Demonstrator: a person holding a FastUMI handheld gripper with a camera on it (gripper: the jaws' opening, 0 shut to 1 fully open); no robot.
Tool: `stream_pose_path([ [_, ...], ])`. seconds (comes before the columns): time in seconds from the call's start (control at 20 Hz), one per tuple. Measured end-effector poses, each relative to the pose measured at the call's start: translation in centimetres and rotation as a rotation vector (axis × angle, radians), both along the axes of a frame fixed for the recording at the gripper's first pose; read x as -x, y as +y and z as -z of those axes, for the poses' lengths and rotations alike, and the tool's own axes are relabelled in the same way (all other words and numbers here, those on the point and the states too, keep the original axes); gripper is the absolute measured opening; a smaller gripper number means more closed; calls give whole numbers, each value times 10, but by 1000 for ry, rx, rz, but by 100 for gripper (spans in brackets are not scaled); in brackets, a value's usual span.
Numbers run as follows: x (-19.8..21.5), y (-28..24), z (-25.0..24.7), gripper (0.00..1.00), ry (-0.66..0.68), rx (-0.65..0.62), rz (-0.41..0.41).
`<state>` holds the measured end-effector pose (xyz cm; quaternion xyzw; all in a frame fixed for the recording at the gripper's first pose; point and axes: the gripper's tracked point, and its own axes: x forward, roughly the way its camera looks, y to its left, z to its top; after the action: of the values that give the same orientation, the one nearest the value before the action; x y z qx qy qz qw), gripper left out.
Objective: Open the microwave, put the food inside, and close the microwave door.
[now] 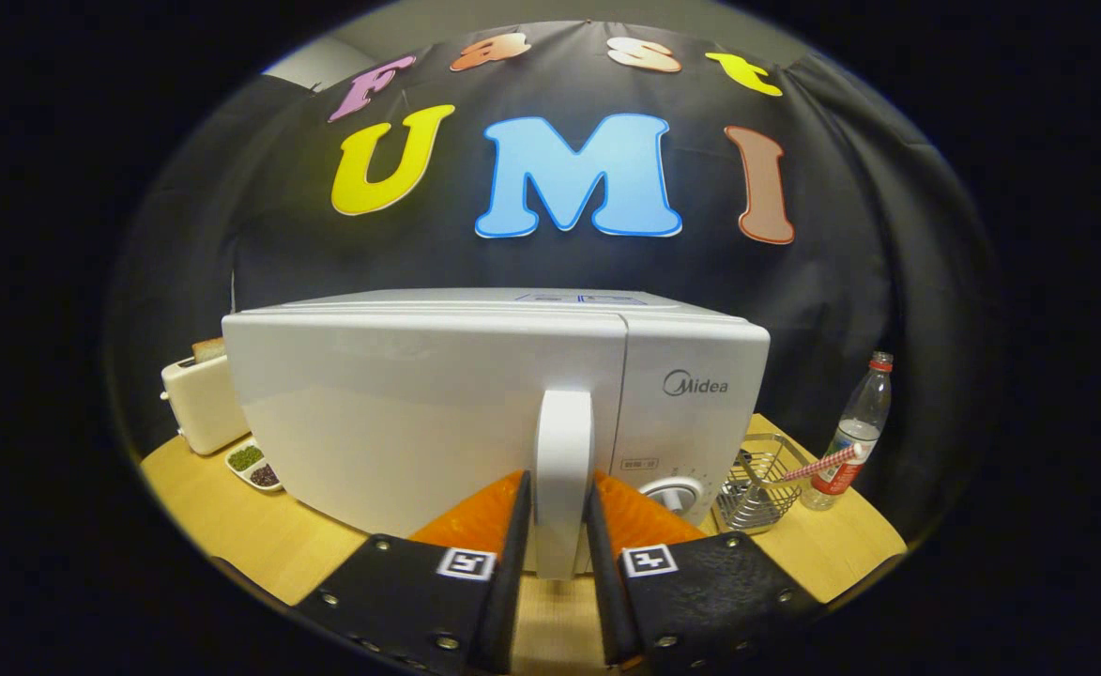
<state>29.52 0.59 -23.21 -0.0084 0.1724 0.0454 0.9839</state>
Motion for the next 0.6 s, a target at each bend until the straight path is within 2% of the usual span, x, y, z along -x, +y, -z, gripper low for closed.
stream_pose_path([
  [0.05,-2,-1,2,31,7,-3,-1],
  [0.15,-2,0,4,31,16,-7,1],
  [0.2,-3,0,4,24,20,-7,3],
  [0.25,-2,-2,3,24,26,6,8],
  [0.3,-2,0,4,14,36,7,9],
  [0.45,0,1,3,14,50,-17,-12],
  [0.6,1,2,3,6,47,-5,-28],
])
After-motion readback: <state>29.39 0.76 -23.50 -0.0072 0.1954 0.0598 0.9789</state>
